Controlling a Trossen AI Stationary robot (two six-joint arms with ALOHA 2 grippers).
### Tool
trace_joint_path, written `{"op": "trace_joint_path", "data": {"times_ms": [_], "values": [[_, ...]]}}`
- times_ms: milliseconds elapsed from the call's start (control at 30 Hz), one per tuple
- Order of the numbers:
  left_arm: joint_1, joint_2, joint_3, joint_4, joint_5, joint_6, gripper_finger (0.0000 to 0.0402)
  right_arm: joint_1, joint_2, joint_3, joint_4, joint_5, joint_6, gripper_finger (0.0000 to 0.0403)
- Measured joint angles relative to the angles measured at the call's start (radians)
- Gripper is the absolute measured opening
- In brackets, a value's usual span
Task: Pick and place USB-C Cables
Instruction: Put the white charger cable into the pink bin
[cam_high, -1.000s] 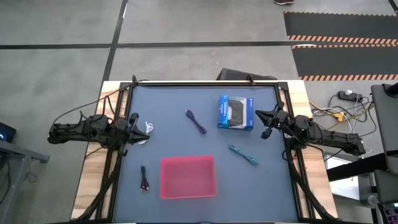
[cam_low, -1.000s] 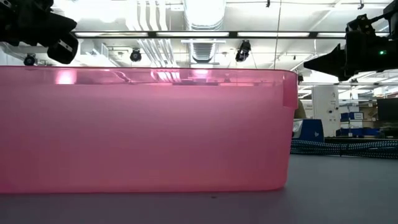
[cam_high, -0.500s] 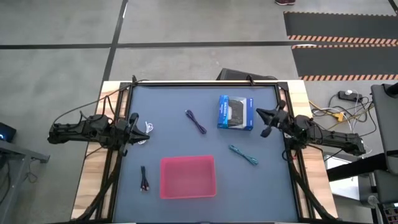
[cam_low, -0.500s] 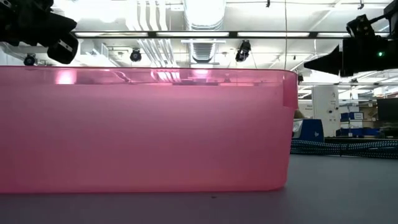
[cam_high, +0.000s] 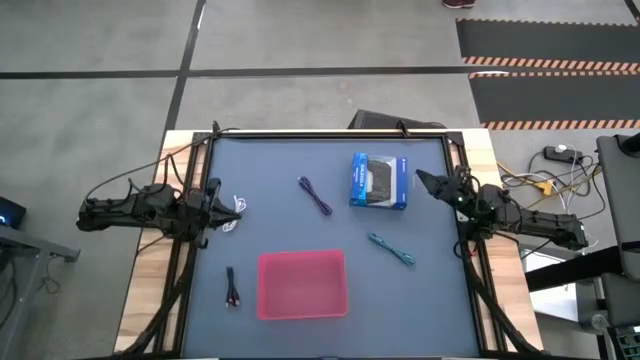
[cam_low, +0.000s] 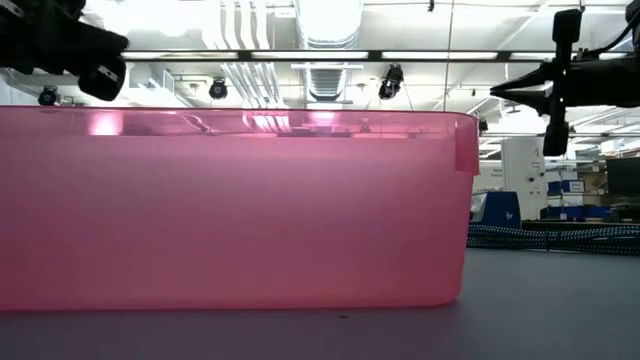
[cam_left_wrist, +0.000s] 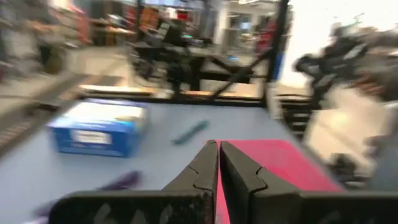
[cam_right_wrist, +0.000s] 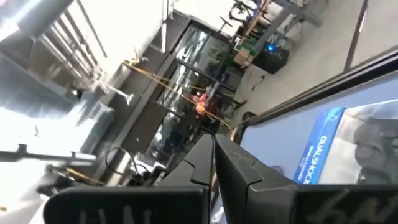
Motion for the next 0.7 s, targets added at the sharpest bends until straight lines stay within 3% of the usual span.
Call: {"op": "trace_joint_path", "data": {"times_ms": [133, 233, 333, 467, 700], "values": [[0.000, 0.014, -0.022, 0.242, -0.096, -0.087, 0.0000, 0.001, 0.000, 0.000, 0.117, -0.001, -0.052, 0.0009], [0.000, 0.023, -0.047, 0.481, -0.103, -0.140, 0.0000, 0.000, 0.006, 0.008, 0.202, 0.001, -0.111, 0.0009], [0.000, 0.028, -0.065, 0.681, -0.104, -0.097, 0.0000, 0.000, 0.025, 0.048, 0.239, 0.001, -0.183, 0.0009], [0.000, 0.026, -0.064, 0.842, -0.104, -0.015, 0.0000, 0.000, 0.076, 0.106, 0.236, 0.001, -0.271, 0.0009], [0.000, 0.024, -0.063, 1.086, -0.102, -0.170, 0.0000, 0.000, 0.230, 0.197, 0.227, 0.001, -0.303, 0.0009]]}}
